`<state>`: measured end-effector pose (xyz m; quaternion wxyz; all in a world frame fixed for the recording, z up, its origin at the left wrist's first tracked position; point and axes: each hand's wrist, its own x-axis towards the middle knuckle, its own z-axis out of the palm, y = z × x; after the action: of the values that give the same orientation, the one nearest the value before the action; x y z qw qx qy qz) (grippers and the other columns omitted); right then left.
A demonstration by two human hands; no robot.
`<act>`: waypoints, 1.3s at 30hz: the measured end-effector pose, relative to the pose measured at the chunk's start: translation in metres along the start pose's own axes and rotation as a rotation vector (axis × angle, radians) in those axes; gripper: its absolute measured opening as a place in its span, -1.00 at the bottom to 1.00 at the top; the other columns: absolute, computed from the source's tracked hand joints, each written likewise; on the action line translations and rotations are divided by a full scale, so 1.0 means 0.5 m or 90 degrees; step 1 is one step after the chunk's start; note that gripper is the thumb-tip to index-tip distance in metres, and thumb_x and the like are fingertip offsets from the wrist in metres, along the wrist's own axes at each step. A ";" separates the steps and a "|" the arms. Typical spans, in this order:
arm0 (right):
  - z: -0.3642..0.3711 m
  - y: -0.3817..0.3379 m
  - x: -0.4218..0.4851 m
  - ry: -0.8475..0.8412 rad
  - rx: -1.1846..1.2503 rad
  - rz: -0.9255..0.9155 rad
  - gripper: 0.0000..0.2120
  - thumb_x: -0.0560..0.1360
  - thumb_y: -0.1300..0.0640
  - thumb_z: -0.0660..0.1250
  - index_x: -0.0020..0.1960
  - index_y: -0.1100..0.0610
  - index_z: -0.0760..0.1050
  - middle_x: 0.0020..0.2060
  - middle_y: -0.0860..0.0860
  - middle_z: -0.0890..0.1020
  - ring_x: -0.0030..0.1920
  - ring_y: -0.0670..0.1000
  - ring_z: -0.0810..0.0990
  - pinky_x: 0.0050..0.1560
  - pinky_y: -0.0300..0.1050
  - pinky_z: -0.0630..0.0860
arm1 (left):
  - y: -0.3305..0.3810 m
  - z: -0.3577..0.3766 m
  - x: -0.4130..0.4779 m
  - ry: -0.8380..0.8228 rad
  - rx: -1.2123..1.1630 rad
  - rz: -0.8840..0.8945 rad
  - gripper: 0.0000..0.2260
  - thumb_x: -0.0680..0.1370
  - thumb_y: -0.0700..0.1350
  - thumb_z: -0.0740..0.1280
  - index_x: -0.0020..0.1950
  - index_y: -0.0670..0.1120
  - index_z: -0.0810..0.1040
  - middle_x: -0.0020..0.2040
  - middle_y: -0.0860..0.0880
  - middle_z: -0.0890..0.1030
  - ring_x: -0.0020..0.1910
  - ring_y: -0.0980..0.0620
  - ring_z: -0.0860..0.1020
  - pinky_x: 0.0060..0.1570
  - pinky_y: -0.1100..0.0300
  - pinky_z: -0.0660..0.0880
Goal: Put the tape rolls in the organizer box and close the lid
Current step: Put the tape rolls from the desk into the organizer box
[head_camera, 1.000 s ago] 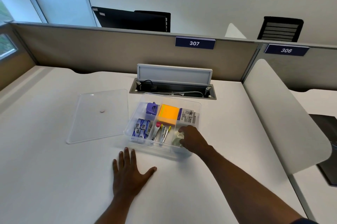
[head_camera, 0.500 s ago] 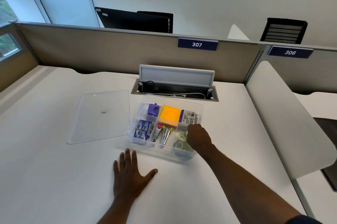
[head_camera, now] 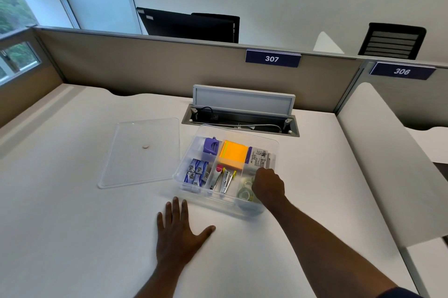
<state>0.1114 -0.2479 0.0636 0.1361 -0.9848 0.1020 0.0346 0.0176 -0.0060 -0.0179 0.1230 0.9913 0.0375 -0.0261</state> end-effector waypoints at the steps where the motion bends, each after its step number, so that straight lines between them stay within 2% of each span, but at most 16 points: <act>1: 0.002 -0.001 0.001 0.005 -0.004 -0.002 -0.81 0.52 0.20 0.22 0.09 0.22 0.51 0.04 0.18 0.63 -0.01 0.19 0.66 -0.05 -0.01 0.59 | 0.000 0.000 0.000 0.001 0.000 0.000 0.03 0.29 0.62 -0.08 0.55 -0.06 0.04 0.59 -0.11 0.02 0.56 -0.13 -0.02 0.52 -0.15 -0.03; 7: 0.011 -0.013 0.005 0.027 -0.034 -0.028 -0.81 0.54 0.18 0.21 0.10 0.20 0.51 0.02 0.16 0.64 -0.03 0.18 0.66 -0.08 0.00 0.60 | 0.000 0.001 0.001 0.001 0.002 -0.002 0.04 0.29 0.62 -0.08 0.55 -0.06 0.03 0.59 -0.11 0.01 0.56 -0.12 -0.02 0.52 -0.14 -0.04; 13: 0.023 -0.026 0.010 -0.026 -0.092 -0.123 -0.76 0.56 0.16 0.23 0.21 0.14 0.48 0.14 0.13 0.58 0.10 0.17 0.62 0.10 0.06 0.58 | 0.001 0.001 0.000 0.000 0.009 -0.006 0.04 0.28 0.62 -0.10 0.55 -0.04 -0.01 0.59 -0.10 -0.02 0.57 -0.11 -0.06 0.52 -0.13 -0.06; 26: 0.026 -0.018 0.011 -0.076 -0.173 -0.126 -0.67 0.54 0.13 0.31 0.27 0.21 0.45 0.18 0.15 0.60 0.16 0.15 0.62 0.20 0.09 0.55 | -0.002 0.006 0.004 -0.005 0.009 -0.011 0.04 0.27 0.63 -0.10 0.55 -0.03 0.00 0.59 -0.09 -0.03 0.56 -0.11 -0.05 0.52 -0.13 -0.08; 33: 0.026 -0.015 0.013 -0.086 -0.151 -0.126 -0.74 0.53 0.15 0.32 0.20 0.19 0.52 0.16 0.14 0.61 0.13 0.15 0.63 0.17 0.07 0.56 | -0.001 0.006 0.003 -0.001 0.010 -0.012 0.03 0.28 0.63 -0.09 0.55 -0.02 -0.01 0.59 -0.08 -0.03 0.56 -0.10 -0.05 0.52 -0.12 -0.08; 39: 0.019 -0.020 0.013 -0.064 -0.098 -0.104 -0.72 0.54 0.18 0.28 0.23 0.21 0.48 0.16 0.16 0.57 0.12 0.17 0.62 0.15 0.08 0.57 | 0.000 0.006 0.003 0.001 0.011 -0.010 0.03 0.28 0.62 -0.08 0.55 -0.03 0.02 0.59 -0.09 0.00 0.56 -0.11 -0.02 0.51 -0.12 -0.05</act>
<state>0.1193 -0.2369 0.0563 0.0675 -0.9944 0.0114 0.0803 0.0192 -0.0066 -0.0208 0.1142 0.9921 0.0450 -0.0264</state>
